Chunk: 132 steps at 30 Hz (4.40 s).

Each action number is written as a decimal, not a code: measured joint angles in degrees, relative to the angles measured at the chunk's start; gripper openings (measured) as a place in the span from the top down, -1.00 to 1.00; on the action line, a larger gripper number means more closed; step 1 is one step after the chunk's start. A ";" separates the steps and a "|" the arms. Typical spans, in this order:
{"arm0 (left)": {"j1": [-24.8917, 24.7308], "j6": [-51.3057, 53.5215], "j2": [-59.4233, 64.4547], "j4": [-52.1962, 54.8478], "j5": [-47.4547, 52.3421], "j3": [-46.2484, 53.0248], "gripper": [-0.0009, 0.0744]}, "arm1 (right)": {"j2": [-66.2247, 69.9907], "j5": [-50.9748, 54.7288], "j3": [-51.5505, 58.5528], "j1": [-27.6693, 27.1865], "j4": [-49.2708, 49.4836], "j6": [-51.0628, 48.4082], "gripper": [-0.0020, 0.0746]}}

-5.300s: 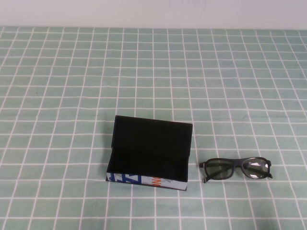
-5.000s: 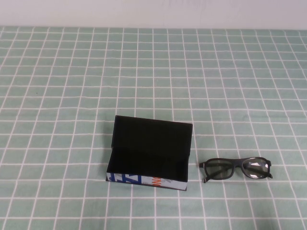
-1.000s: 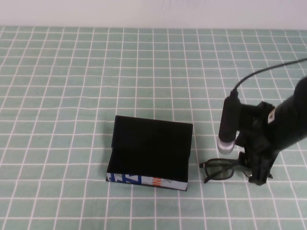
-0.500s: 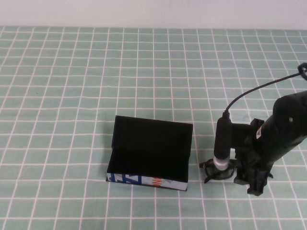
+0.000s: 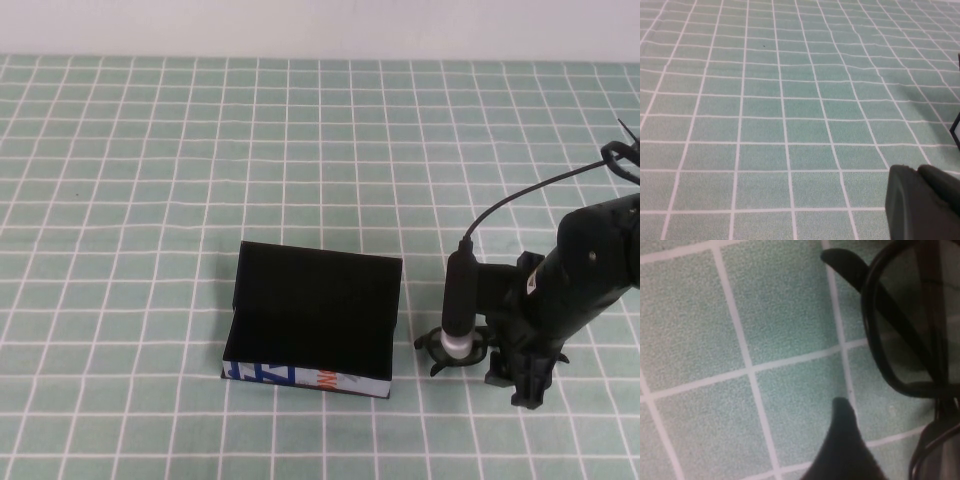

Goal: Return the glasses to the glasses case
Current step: Pick up the glasses from the table, then place the glasses in the glasses case

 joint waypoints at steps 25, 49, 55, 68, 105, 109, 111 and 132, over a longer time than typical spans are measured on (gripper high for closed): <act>0.00 0.00 0.00 0.00 0.00 0.00 0.98 | -1.89 1.96 -1.86 0.00 -0.73 -0.85 -0.17; 0.00 0.00 0.00 0.00 0.00 0.00 0.98 | 1.81 0.44 -2.00 0.02 -2.84 -1.51 0.43; 0.00 0.00 0.00 0.00 0.00 0.00 0.98 | 1.81 1.12 -2.00 0.02 -2.65 -1.51 0.46; 0.00 0.00 0.00 0.00 0.00 0.00 0.98 | 1.81 2.60 -2.12 0.02 -2.38 -1.51 0.74; 0.00 0.00 0.00 0.00 0.00 0.00 0.98 | 3.19 31.60 -25.21 0.12 15.21 -4.50 0.75; 0.00 0.00 0.00 0.00 0.00 0.00 0.98 | 1.60 31.74 -26.76 0.12 16.67 -1.62 0.75; 0.00 0.00 0.00 0.00 0.00 0.00 0.98 | 0.25 31.74 -27.31 0.12 17.44 0.60 0.75; 0.00 0.00 0.00 0.00 0.00 0.00 0.98 | -3.49 32.16 -27.49 12.93 21.21 13.59 0.75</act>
